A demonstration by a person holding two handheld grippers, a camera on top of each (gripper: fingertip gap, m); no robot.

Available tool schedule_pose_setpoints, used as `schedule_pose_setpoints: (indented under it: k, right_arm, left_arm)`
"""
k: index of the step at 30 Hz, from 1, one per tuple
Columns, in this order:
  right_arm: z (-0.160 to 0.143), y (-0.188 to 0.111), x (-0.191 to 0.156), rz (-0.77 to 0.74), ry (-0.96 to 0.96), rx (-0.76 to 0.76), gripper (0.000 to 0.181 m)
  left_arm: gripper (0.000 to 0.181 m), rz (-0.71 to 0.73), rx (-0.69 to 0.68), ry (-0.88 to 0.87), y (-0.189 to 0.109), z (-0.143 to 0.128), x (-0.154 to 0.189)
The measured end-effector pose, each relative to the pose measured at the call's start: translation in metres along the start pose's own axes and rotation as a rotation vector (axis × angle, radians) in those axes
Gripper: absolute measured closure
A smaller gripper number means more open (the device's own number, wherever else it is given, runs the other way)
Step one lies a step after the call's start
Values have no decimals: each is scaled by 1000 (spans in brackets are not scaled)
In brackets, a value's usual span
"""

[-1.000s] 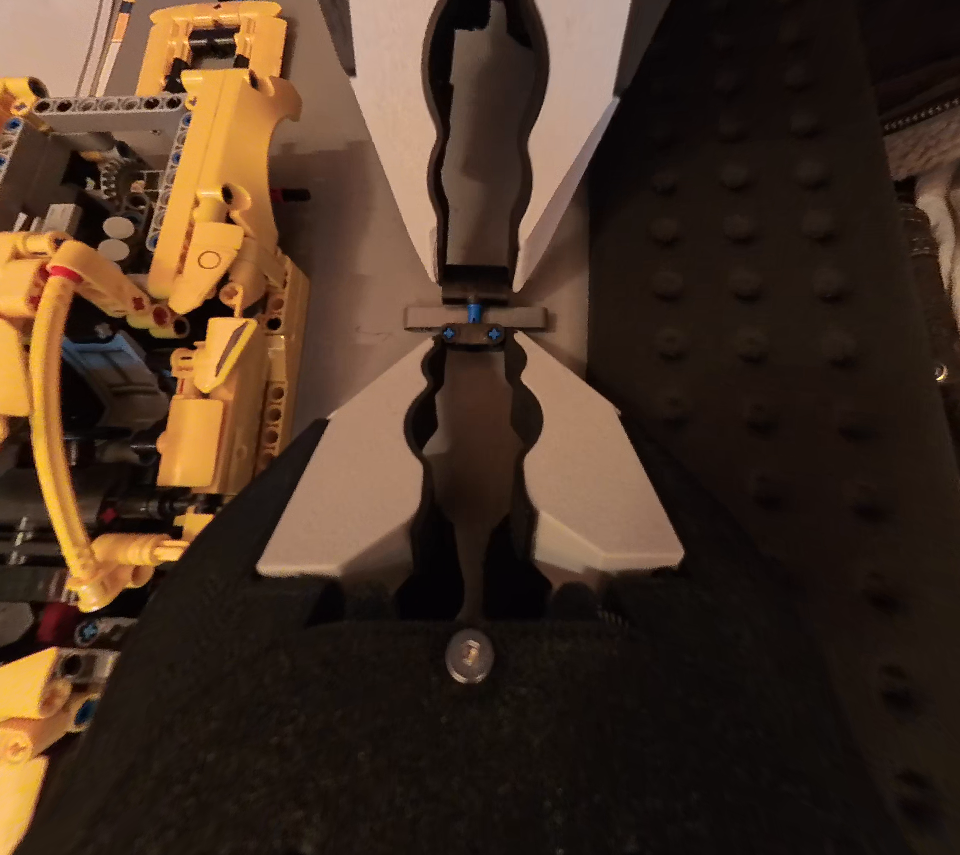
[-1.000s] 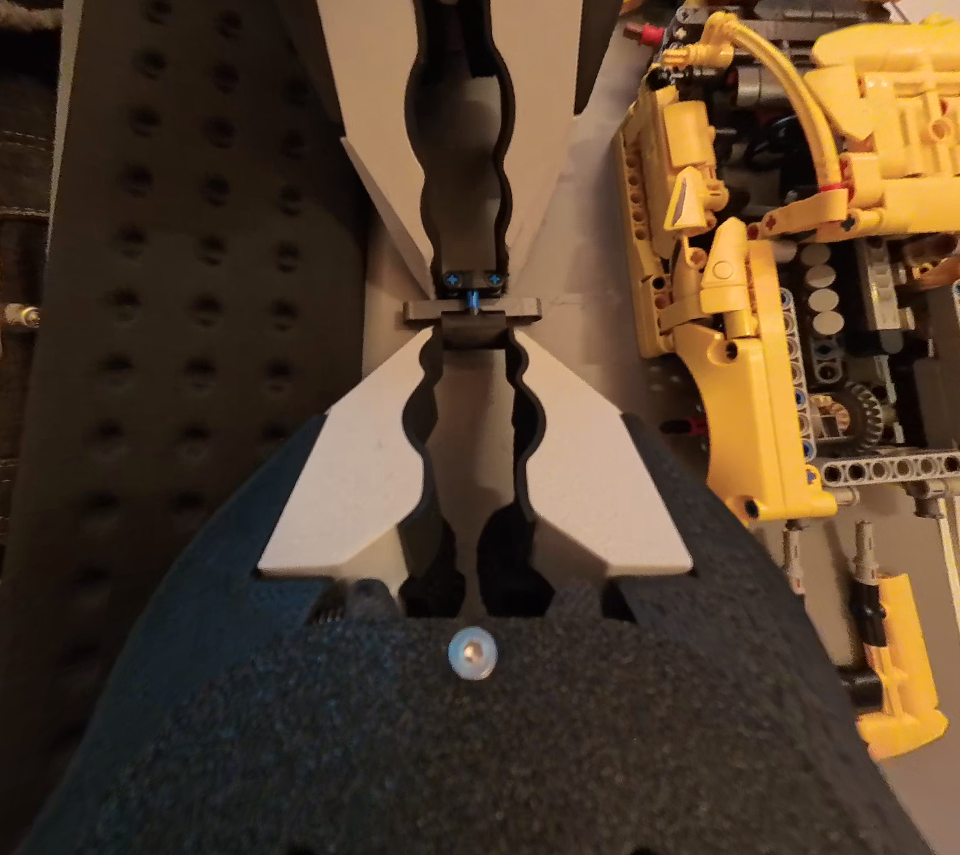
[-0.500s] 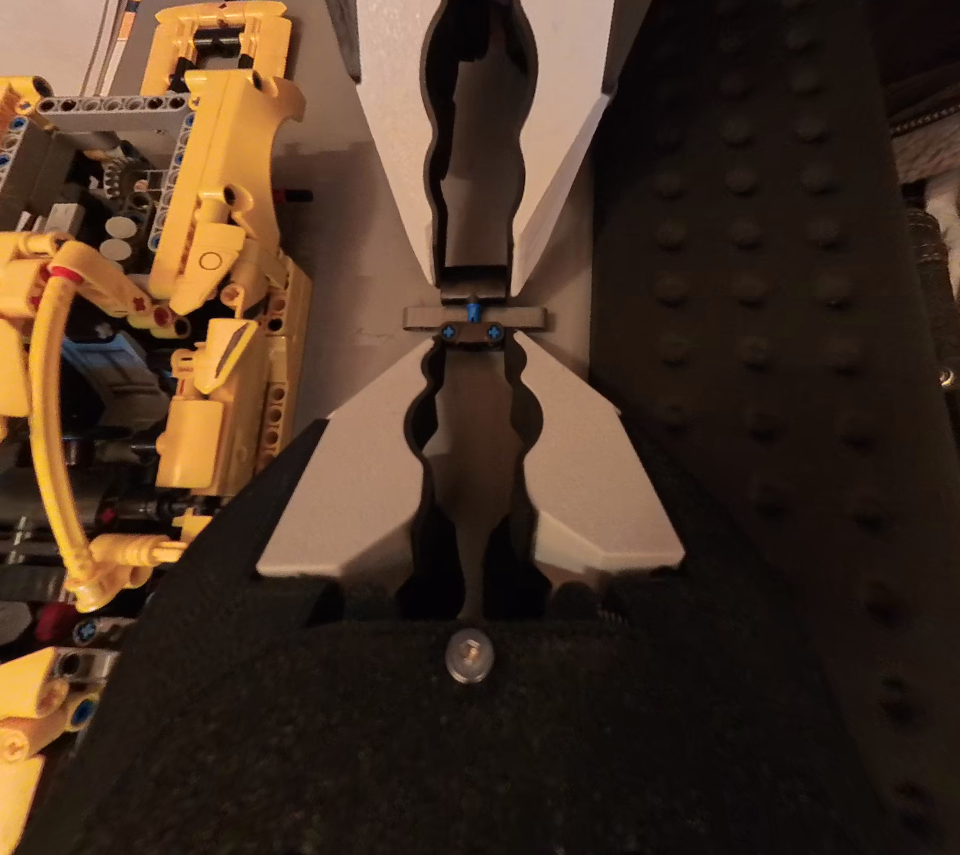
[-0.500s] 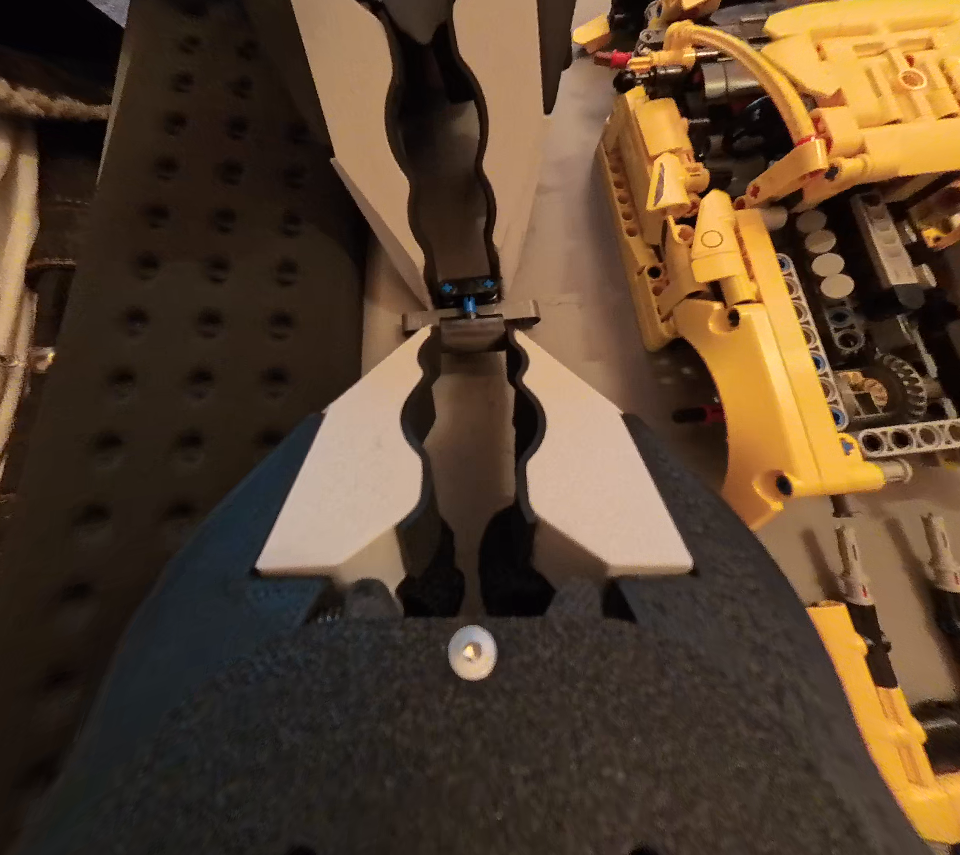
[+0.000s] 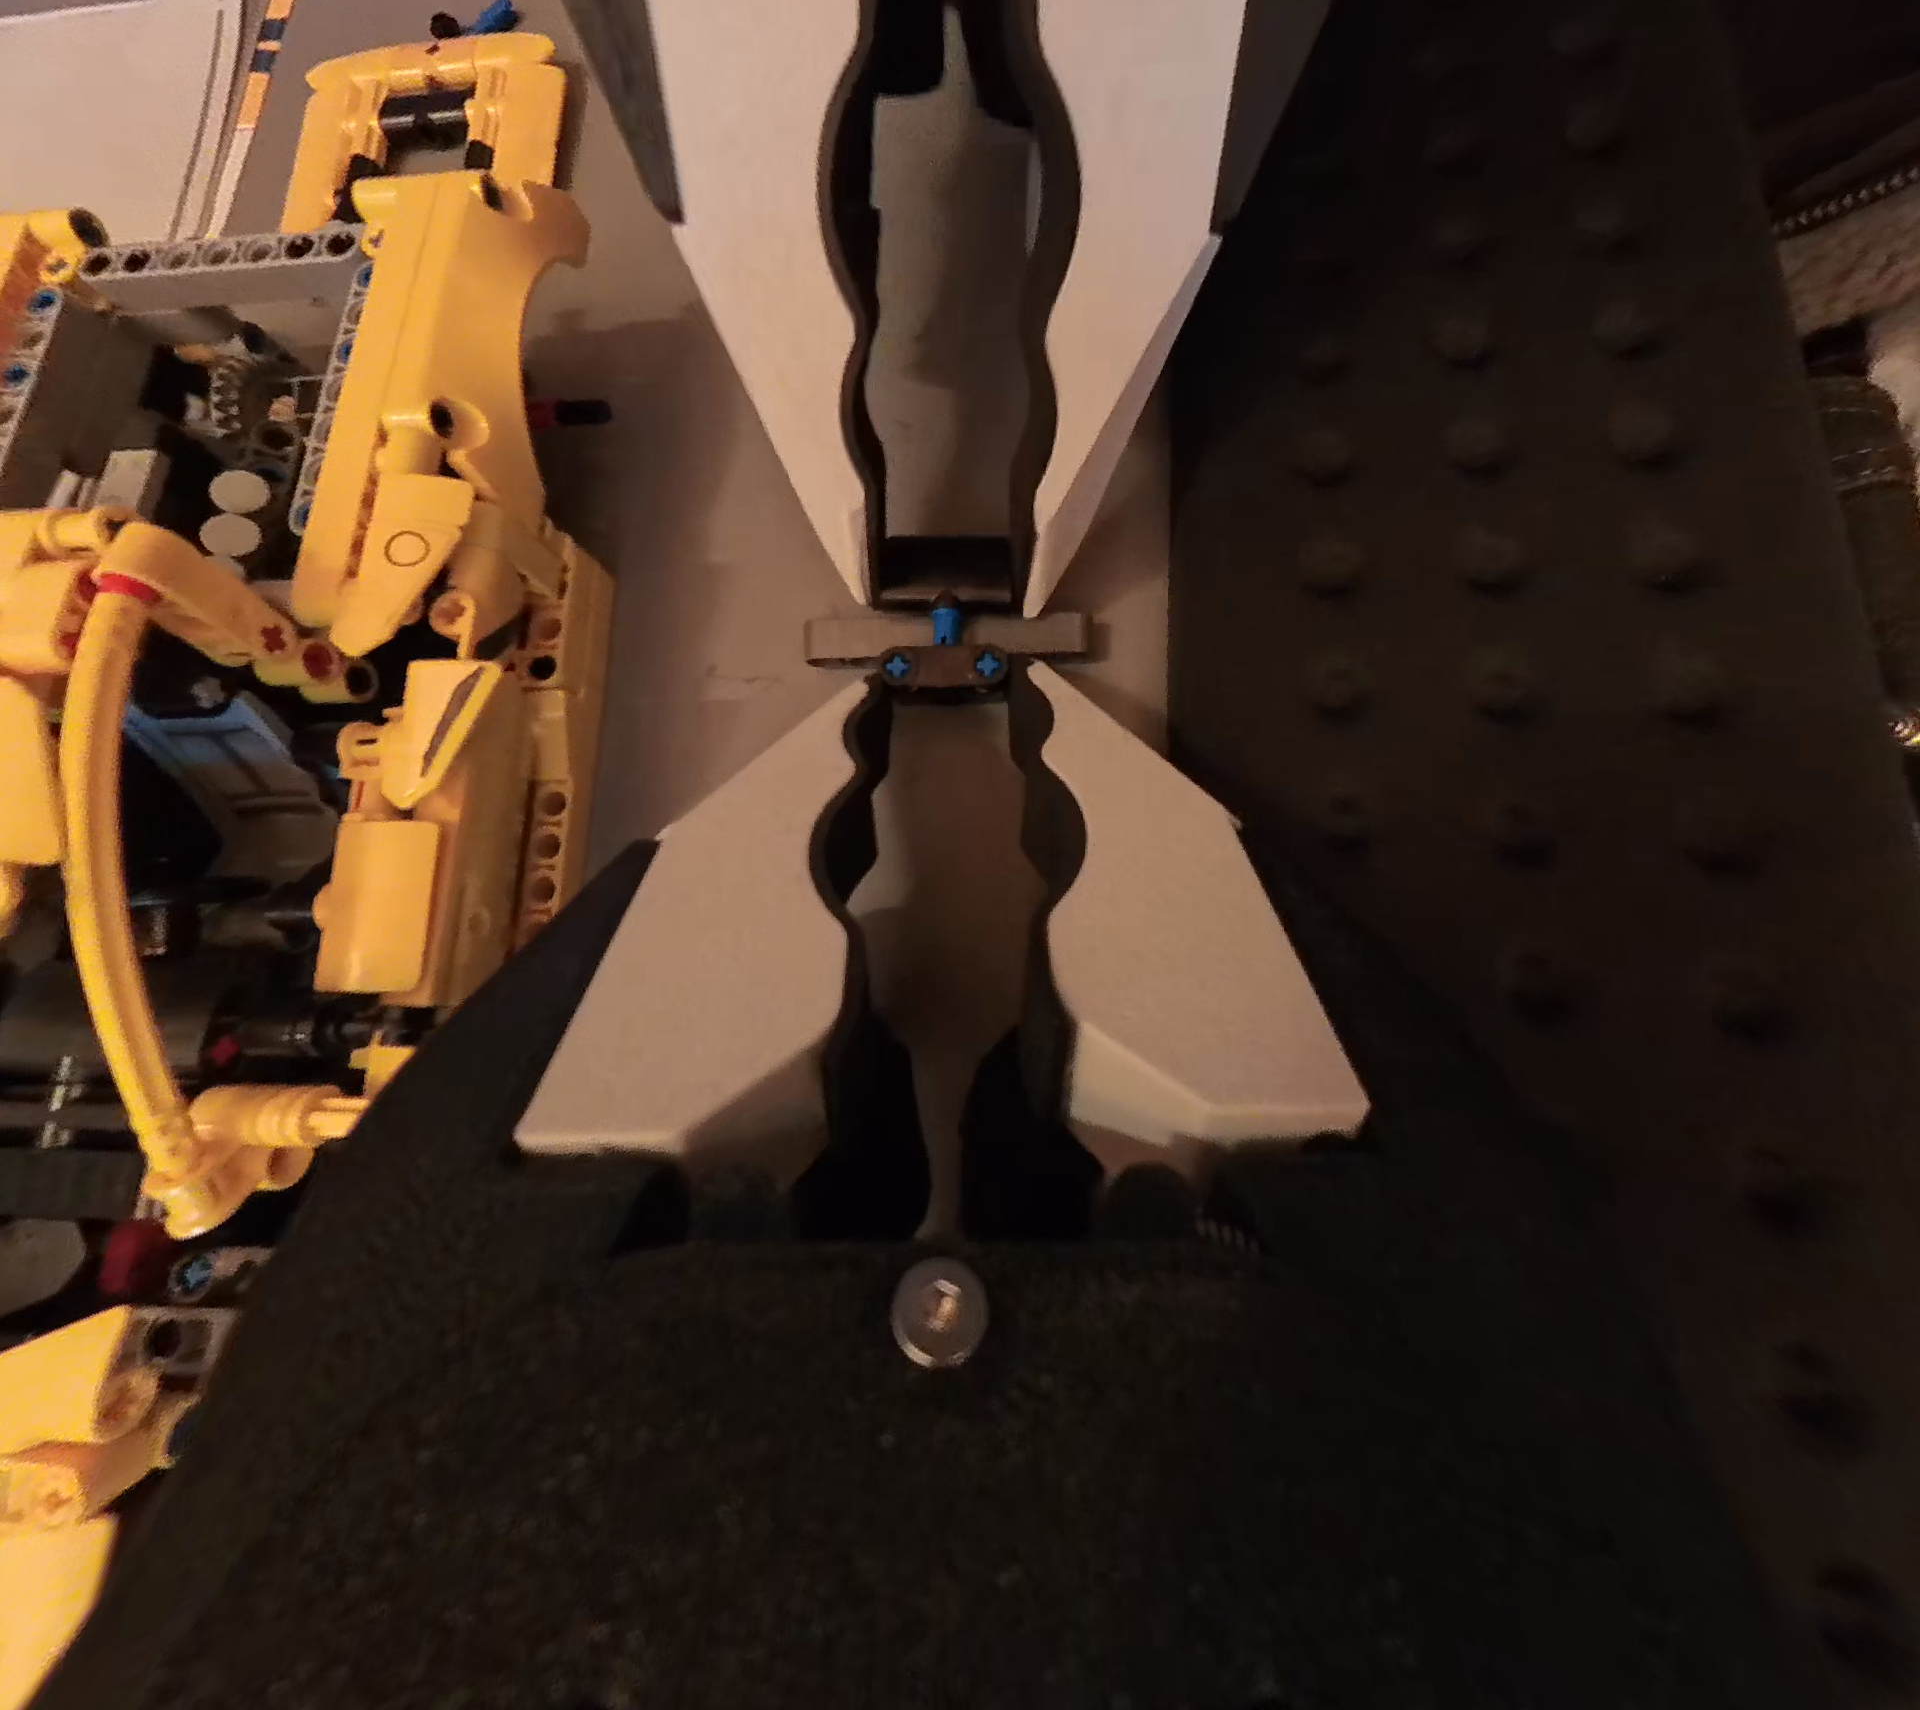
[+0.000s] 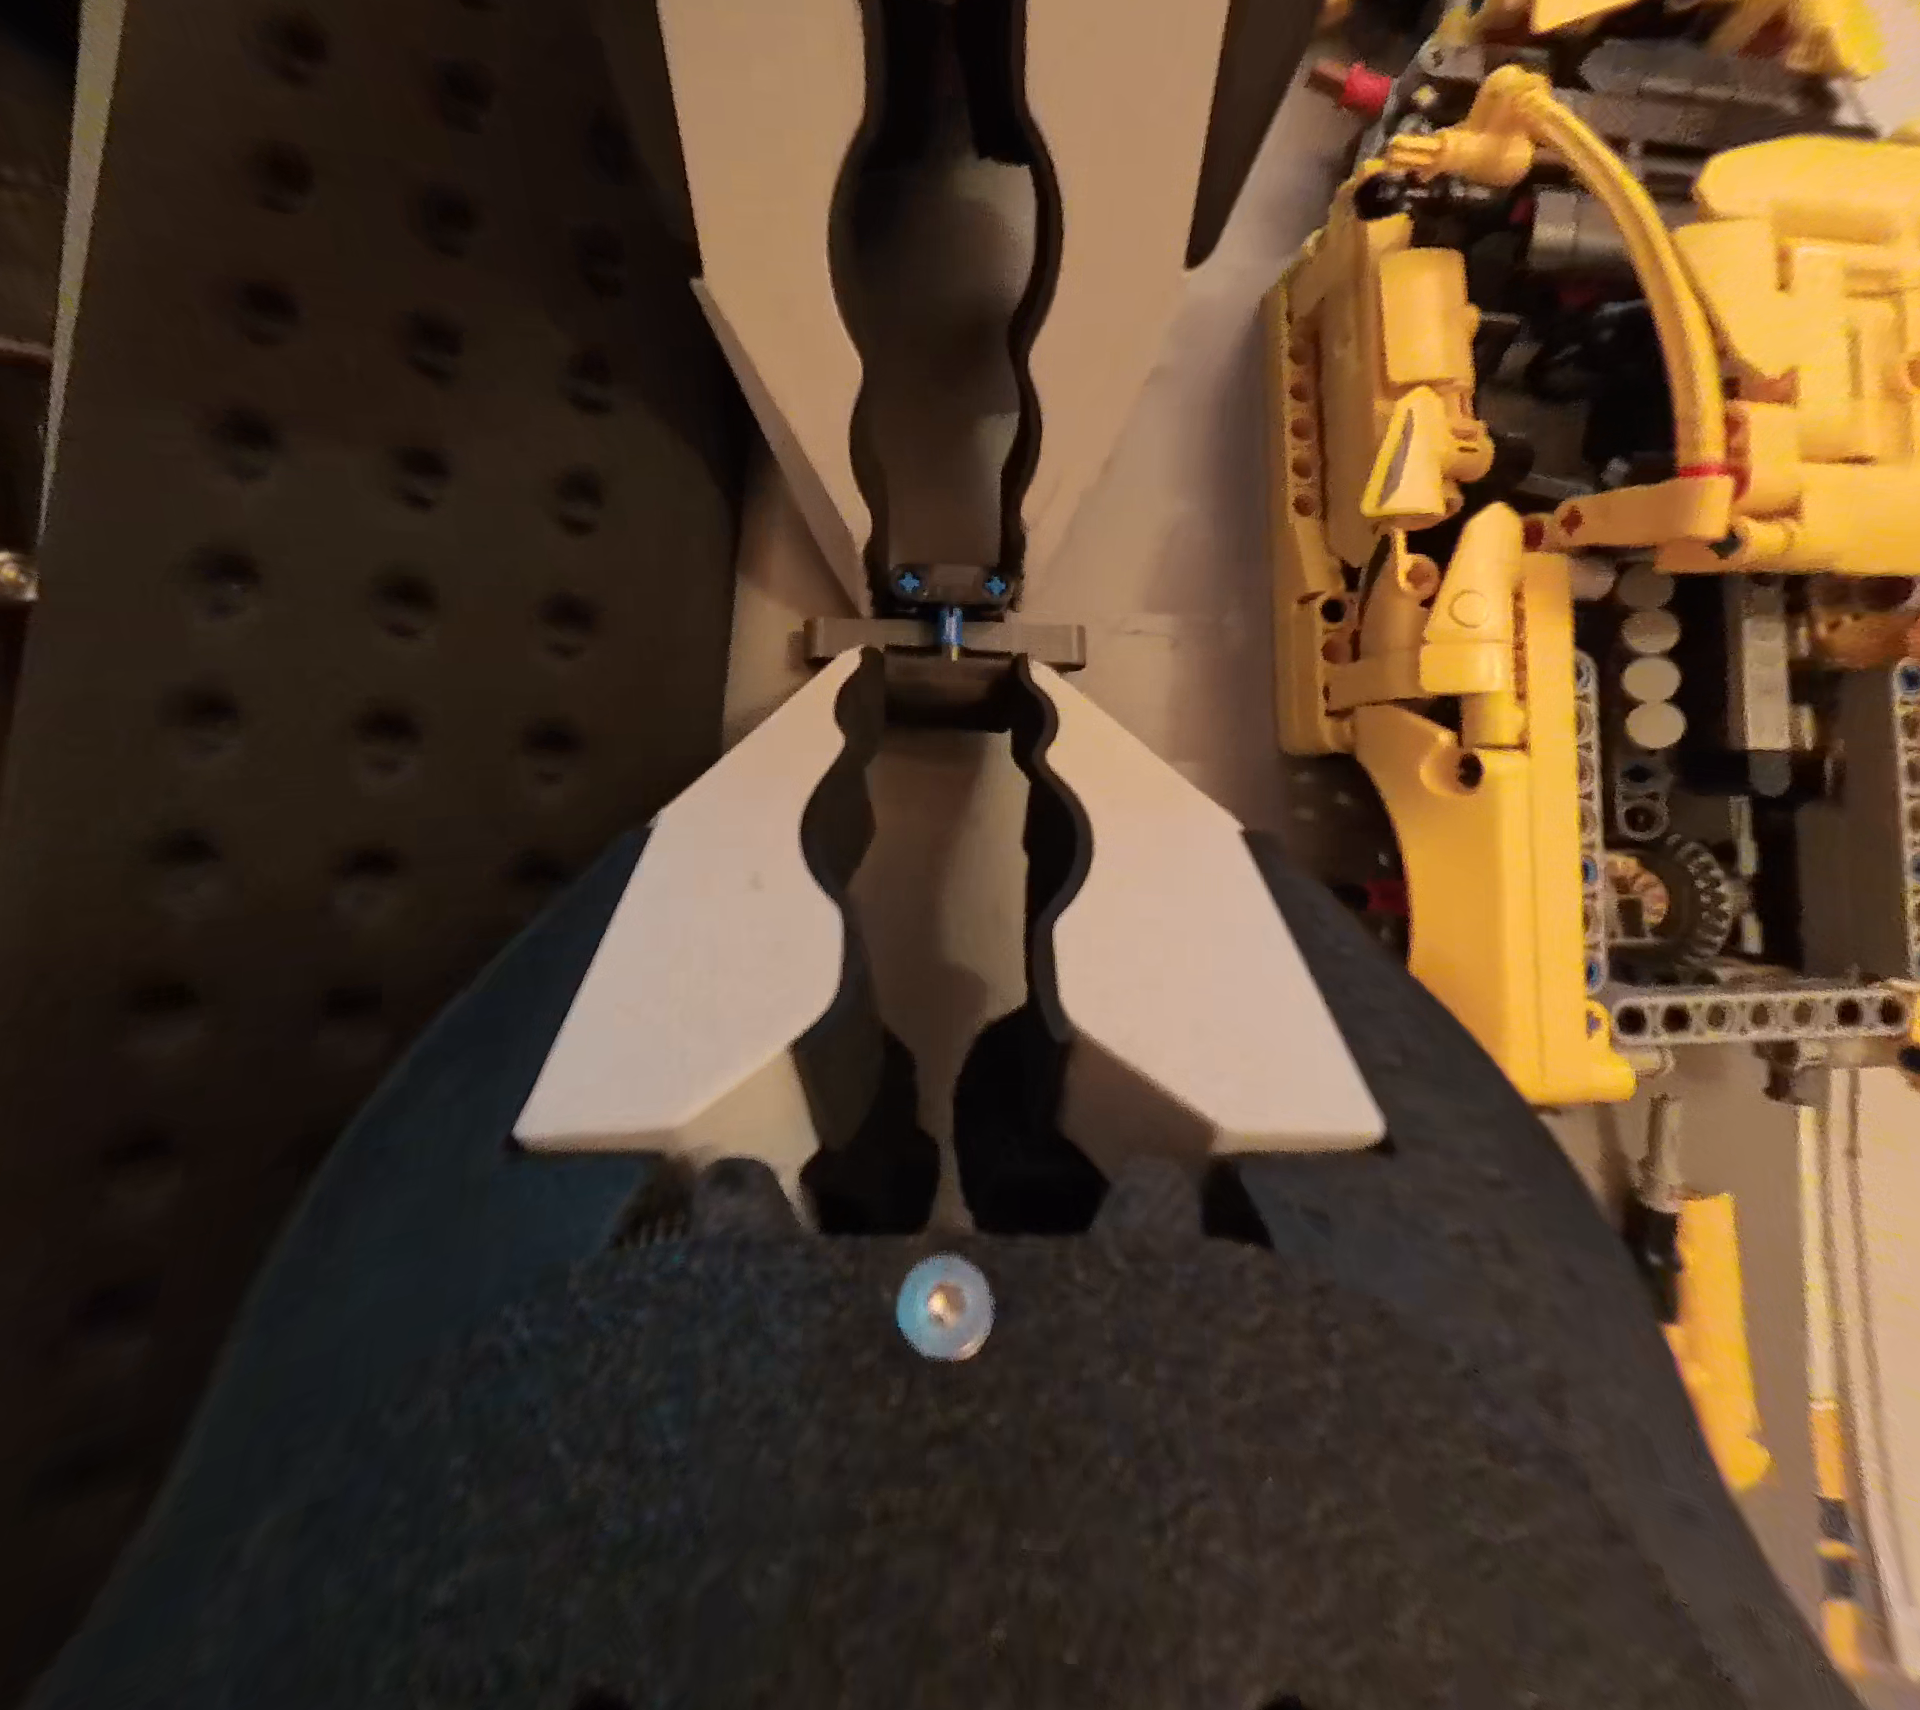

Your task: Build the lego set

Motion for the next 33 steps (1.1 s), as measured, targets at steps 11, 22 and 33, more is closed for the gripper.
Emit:
schedule_pose_setpoints:
  k: [11, 22, 33]
  right_arm:
    - [5, 5, 5, 135, 83, -27, 157]
    - [-3, -16, 21, -8, 471, 204, 134]
    - [30, -23, 34, -354, 854, 391, 139]
  left_arm:
    - [159, 17, -10, -14, 0, 0, -3]
    - [159, 189, 20, 84, -9, 11, -12]
    - [159, 513, -54, 130, -24, 23, -31]
Point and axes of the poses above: each gripper's, where its closed fingertips meet, y out along the fingers, z out of its top, x = y × z across the jaws, the point moved 1 cm from there along -y, back along the fingers, and after that the axes turned 1 degree about -y, right-handed, at the moved point
